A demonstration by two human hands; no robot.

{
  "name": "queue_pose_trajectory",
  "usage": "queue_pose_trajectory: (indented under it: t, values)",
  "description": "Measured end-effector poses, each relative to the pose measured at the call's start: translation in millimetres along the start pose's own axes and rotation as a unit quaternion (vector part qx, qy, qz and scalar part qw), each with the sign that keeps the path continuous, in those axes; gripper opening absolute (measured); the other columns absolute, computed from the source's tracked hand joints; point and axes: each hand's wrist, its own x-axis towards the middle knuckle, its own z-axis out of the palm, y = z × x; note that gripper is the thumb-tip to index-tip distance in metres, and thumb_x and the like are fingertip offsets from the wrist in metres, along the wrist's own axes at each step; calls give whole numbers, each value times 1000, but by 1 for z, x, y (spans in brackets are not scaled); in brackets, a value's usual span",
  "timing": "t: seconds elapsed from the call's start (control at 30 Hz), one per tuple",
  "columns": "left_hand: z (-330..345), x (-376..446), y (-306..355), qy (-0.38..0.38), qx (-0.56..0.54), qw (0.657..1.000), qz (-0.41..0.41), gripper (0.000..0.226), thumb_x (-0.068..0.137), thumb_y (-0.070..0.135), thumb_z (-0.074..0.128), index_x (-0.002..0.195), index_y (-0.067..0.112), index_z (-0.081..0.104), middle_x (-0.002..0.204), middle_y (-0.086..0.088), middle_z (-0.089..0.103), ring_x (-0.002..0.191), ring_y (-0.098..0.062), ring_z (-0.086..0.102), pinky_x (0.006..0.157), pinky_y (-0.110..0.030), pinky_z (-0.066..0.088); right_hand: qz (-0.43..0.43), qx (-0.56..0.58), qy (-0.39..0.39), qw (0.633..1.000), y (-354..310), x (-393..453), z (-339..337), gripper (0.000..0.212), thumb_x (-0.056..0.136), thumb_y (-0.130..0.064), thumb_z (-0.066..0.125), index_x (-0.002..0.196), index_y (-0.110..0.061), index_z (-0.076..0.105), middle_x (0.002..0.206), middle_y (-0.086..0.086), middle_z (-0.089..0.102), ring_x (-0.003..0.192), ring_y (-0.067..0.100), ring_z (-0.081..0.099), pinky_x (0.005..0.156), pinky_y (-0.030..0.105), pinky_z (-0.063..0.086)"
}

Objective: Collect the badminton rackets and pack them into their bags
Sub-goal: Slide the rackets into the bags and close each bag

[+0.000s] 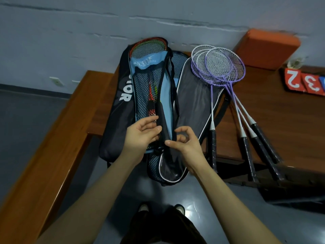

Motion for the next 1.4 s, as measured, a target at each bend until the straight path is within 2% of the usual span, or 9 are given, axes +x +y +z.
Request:
queue_pose_trajectory:
  t: [0.1, 0.33, 0.47, 0.57, 0.83, 0.97, 1.1, 1.23, 1.4]
  values:
    - [10, 5, 5, 6, 5, 1000, 15, 28, 82, 2, 65, 103, 20, 64, 88, 1, 60, 74, -1, 62, 62, -15, 51, -40, -29, 26, 998, -10, 2, 0, 36, 68, 9, 74, 93, -8, 53, 55, -6, 41, 51, 4, 41, 56, 14, 41]
    - [24, 12, 10, -47, 131, 985, 106, 33, 87, 6, 59, 119, 11, 57, 94, -1, 61, 83, -4, 59, 74, -13, 50, -41, 8, 16, 999, -18, 4, -20, 22, 78, 8, 65, 92, -8, 58, 63, -3, 49, 58, 4, 51, 62, 16, 45]
    - [17, 11, -2, -118, 365, 890, 247, 49, 79, 31, 64, 125, 19, 53, 107, 16, 54, 111, -6, 44, 96, -11, 31, -17, 64, 10, 998, -20, 6, -30, 21, 82, 9, 60, 92, -9, 56, 64, -1, 54, 57, 6, 55, 60, 18, 46]
    - [19, 10, -11, -119, 460, 829, 296, 59, 75, 47, 61, 125, 17, 53, 117, 7, 54, 115, -13, 42, 100, -24, 35, -8, 82, 10, 997, -20, 5, -38, 19, 84, 8, 57, 93, -9, 57, 63, -3, 59, 59, 9, 56, 62, 21, 47]
    - [36, -1, -38, 26, 476, 793, 379, 37, 80, 32, 61, 107, 7, 66, 100, -4, 65, 99, -19, 57, 82, -34, 51, -33, 1, 14, 999, -22, 8, -46, 20, 84, 9, 56, 89, -10, 58, 68, 2, 50, 63, 9, 53, 67, 20, 47]
    - [40, 5, -45, -54, 526, 775, 346, 48, 81, 46, 54, 119, 17, 61, 117, -1, 62, 113, -20, 52, 94, -38, 45, -53, -53, 34, 997, -19, 4, -62, 23, 85, 6, 57, 98, -13, 62, 70, 0, 46, 65, 5, 49, 65, 15, 46]
    - [57, 13, -52, -162, 514, 800, 261, 60, 84, 57, 31, 137, 31, 40, 144, 11, 37, 136, -11, 23, 112, -35, 17, -74, -101, 84, 989, -23, 3, -92, 17, 86, -4, 61, 100, -13, 64, 74, 8, 50, 68, 14, 51, 67, 26, 44]
    - [78, 23, -57, -174, 538, 784, 257, 63, 83, 62, 26, 138, 33, 38, 149, 12, 28, 138, -11, 17, 108, -31, 6, -97, -226, 143, 959, -24, 5, -113, 22, 80, -23, 71, 100, -18, 63, 73, 1, 56, 69, 13, 53, 70, 28, 47]
    - [83, 55, -54, -183, 601, 751, 203, 50, 96, 45, 34, 143, 26, 31, 153, 4, 20, 139, -17, 12, 110, -35, 6, -53, -367, 173, 912, -12, 22, -120, 28, 84, -37, 64, 105, -19, 61, 94, -2, 65, 94, 16, 60, 83, 33, 50]
